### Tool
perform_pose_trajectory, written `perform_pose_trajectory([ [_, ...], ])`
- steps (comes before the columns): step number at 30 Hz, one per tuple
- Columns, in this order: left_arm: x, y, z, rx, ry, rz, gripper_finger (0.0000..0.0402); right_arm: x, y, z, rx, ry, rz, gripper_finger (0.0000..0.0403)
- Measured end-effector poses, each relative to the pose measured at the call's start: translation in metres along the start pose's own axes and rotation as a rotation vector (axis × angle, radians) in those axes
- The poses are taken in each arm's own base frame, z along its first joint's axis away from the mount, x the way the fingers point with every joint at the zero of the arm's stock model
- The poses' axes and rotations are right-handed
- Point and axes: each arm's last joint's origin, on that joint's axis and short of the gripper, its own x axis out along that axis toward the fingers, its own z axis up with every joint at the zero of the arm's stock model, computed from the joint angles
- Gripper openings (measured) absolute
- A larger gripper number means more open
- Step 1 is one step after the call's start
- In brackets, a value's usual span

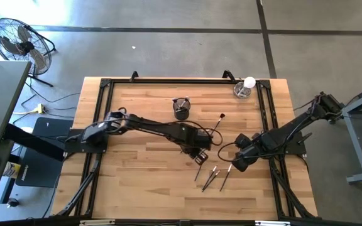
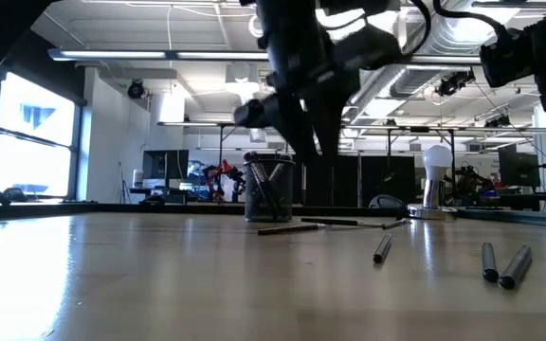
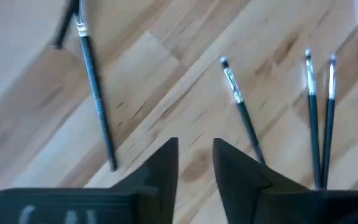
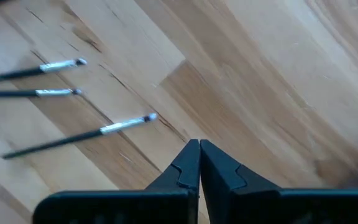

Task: Pick & Place Makeup Brushes
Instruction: Put the small white make-up brush into the black container

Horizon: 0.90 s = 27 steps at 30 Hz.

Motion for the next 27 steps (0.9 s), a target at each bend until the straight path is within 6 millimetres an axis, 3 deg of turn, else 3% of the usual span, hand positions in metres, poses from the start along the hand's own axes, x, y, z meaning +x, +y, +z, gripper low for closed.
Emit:
perform_pose_trajectory([
  [5, -0.030, 0.003, -0.004, 0.136, -0.005, -0.008, 0.0010, 0.000, 0.005, 0.003, 0.016, -0.062, 0.047, 0.0008],
  [13, -0.065, 0.013, -0.019, 0.346, -0.088, 0.019, 0.0002, -0.002, 0.020, 0.009, 0.073, -0.139, 0.190, 0.0001],
  [19, -0.082, 0.059, -0.053, 0.370, -0.167, -0.049, 0.0001, -0.001, 0.036, 0.017, 0.179, -0.229, 0.304, 0.0001],
  [27, -0.090, 0.146, -0.122, 0.330, -0.263, -0.159, 0.0000, 0.001, 0.075, 0.051, 0.276, -0.146, 0.147, 0.0000],
])
